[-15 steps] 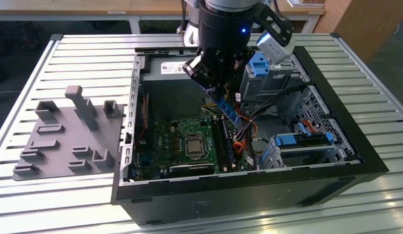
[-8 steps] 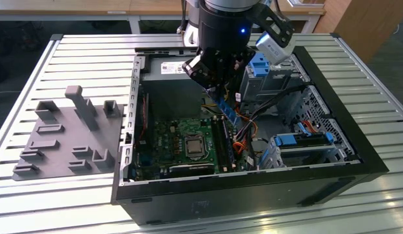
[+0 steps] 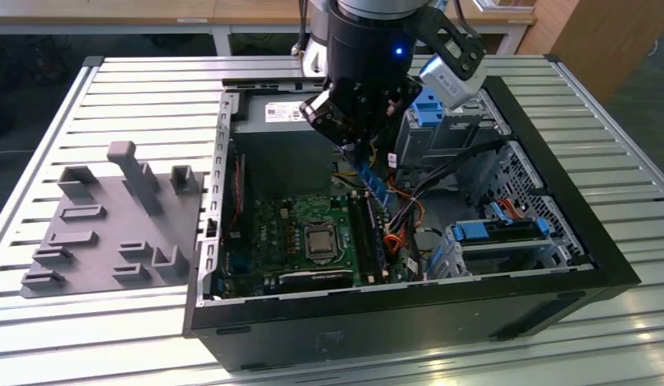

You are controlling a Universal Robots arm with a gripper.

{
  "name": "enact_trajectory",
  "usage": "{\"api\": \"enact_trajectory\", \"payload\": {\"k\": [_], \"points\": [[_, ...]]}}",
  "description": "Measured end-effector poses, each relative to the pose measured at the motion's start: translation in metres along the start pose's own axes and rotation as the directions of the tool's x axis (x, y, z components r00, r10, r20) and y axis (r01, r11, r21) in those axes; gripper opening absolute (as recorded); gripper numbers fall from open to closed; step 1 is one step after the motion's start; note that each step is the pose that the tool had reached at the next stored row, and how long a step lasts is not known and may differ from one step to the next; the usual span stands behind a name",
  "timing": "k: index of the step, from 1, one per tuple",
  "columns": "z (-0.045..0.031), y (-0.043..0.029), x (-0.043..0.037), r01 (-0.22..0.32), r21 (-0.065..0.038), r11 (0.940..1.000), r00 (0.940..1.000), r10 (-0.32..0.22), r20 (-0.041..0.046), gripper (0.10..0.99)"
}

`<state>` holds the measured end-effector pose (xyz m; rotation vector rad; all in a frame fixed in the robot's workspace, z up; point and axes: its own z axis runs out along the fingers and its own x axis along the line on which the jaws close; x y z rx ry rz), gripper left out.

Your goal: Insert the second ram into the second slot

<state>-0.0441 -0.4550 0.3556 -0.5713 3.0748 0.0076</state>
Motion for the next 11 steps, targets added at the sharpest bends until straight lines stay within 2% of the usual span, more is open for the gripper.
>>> {"api": "enact_trajectory", "payload": {"k": [6,11], "points": [[0.0001,0.0,0.0,-0.028,0.0,0.9996,0.9996,0.028,0.0,0.137],[0.0006,0.0,0.0,-0.081,0.001,0.9967,0.9967,0.081,0.0002,0.137]]}}
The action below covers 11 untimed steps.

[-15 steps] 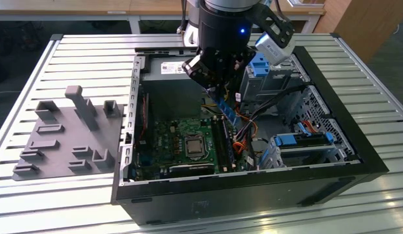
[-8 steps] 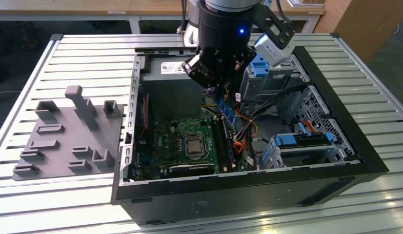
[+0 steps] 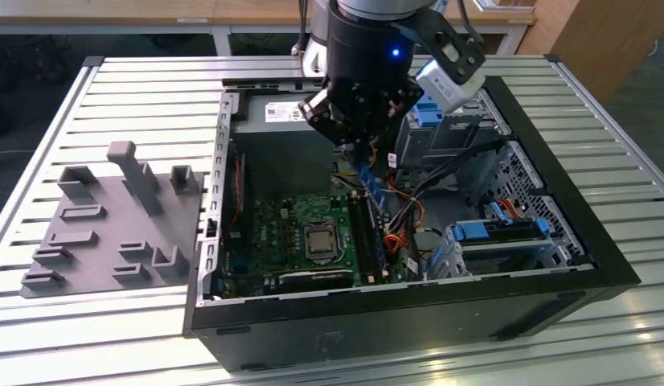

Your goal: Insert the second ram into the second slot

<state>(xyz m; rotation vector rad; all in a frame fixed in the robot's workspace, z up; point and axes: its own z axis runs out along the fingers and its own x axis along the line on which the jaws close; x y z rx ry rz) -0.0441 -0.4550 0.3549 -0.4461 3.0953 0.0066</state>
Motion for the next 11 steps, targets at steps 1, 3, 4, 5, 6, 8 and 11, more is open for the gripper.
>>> {"api": "enact_trajectory", "payload": {"k": [1,3,4,5,6,8,11], "points": [[0.0001,0.0,0.0,-0.014,0.0,0.9999,0.9999,0.014,0.0,0.137],[0.0002,0.0,0.0,-0.041,0.001,0.9992,0.9992,0.041,0.0001,0.137],[0.0003,0.0,0.0,-0.054,0.001,0.9986,0.9986,0.054,0.0001,0.137],[0.0003,0.0,0.0,-0.066,0.001,0.9978,0.9978,0.066,0.0002,0.137],[0.0004,0.0,0.0,-0.078,0.001,0.997,0.997,0.078,0.0002,0.137],[0.0004,0.0,0.0,-0.103,0.001,0.9947,0.9947,0.103,0.0003,0.137],[0.0006,0.0,0.0,-0.137,0.002,0.9905,0.9905,0.137,0.0005,0.137]]}}
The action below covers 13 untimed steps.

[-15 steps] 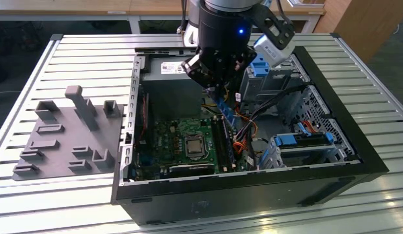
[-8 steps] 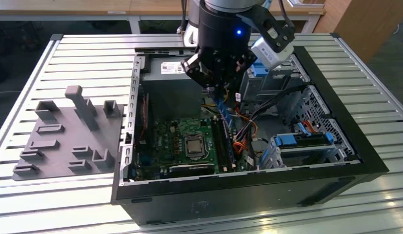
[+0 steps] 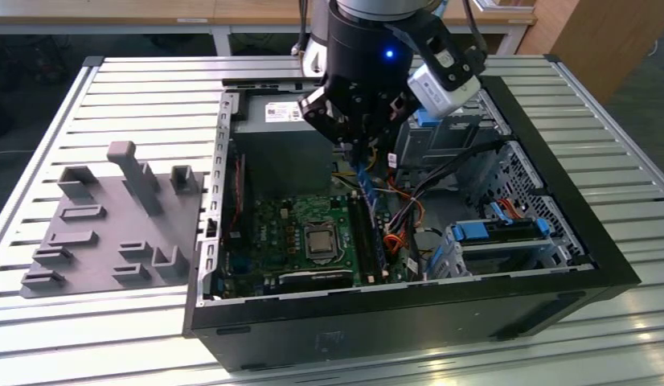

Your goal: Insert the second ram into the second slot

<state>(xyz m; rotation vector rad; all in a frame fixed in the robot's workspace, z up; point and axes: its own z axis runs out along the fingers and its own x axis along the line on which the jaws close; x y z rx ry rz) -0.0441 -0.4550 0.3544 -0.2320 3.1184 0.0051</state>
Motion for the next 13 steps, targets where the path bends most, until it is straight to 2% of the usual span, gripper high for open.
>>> {"api": "enact_trajectory", "payload": {"k": [7,11,13], "points": [[0.0001,0.0,0.0,-0.064,0.001,0.9979,0.9979,0.064,0.0001,0.137],[0.0002,0.0,0.0,-0.075,0.001,0.9972,0.9972,0.075,-0.0004,0.137],[0.0022,0.0,0.0,-0.077,0.001,0.997,0.997,0.077,-0.0041,0.137]]}}
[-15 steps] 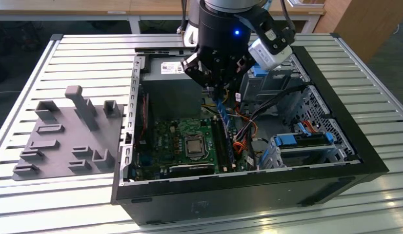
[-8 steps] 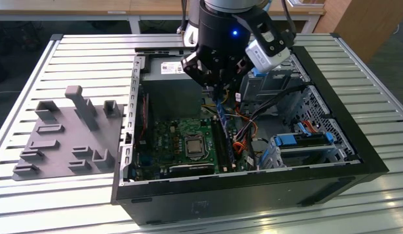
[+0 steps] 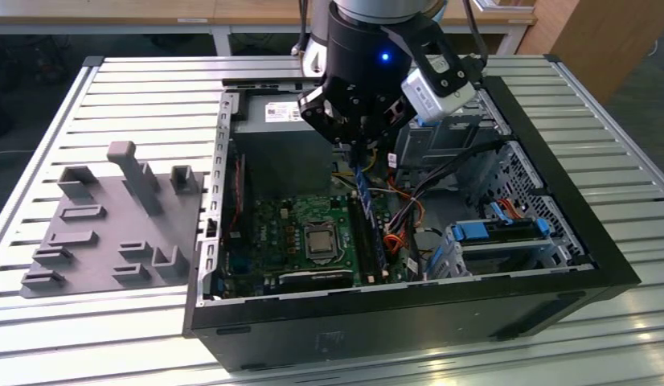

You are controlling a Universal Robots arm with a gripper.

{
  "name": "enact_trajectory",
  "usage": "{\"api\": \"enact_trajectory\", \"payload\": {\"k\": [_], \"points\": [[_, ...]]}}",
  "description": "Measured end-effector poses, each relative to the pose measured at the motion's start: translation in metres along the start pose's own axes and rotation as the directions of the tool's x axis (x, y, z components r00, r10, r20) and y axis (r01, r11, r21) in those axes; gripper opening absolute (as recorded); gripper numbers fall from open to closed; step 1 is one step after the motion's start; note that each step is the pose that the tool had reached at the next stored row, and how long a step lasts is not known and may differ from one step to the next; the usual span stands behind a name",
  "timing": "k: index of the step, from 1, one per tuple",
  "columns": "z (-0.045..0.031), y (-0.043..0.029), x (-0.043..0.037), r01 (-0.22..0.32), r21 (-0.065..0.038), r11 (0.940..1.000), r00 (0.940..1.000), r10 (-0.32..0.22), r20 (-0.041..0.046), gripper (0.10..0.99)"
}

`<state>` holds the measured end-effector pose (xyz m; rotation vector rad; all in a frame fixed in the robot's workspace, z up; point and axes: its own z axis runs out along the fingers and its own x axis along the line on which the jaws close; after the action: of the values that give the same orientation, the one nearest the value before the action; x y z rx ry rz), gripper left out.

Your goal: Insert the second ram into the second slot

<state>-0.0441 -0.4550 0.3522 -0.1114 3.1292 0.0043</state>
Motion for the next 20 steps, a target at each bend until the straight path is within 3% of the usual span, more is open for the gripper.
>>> {"api": "enact_trajectory", "payload": {"k": [20], "points": [[0.0027,0.0,0.0,-0.013,0.0,0.9999,0.9999,0.013,-0.0015,0.137]]}}
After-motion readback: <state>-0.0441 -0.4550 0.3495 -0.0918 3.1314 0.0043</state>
